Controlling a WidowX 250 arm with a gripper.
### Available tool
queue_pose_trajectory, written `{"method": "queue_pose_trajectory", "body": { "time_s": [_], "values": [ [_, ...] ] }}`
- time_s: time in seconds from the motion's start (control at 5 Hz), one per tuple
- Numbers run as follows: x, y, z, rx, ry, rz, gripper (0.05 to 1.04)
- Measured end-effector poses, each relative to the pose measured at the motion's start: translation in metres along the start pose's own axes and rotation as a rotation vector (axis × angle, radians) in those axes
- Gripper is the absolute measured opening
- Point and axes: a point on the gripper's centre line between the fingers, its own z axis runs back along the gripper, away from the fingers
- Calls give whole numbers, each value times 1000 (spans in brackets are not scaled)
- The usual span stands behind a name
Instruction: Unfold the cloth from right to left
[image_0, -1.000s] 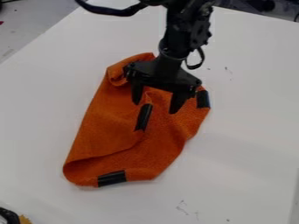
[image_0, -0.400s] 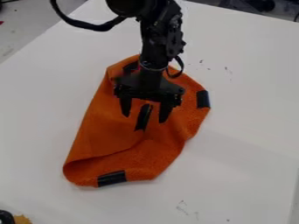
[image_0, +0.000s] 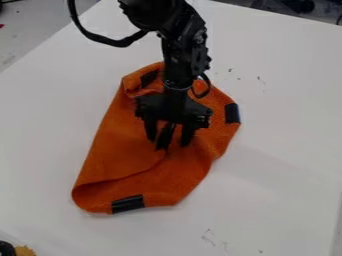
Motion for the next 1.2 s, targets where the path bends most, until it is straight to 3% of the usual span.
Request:
{"method": "queue_pose_trajectory", "body": {
  "time_s": [0.2, 0.4, 0.6, 0.8, 1.0, 1.2],
  "values": [
    [4, 3, 5, 35, 5, 6, 370],
    [0, 1, 8, 71, 15, -1, 165],
    [1, 7, 17, 110, 5, 3, 73],
    [10, 17, 33, 140, -53, -1, 61],
    [16, 54, 45, 185, -87, 24, 61],
    [21, 91, 34, 174, -100, 36, 61]
  ]
}}
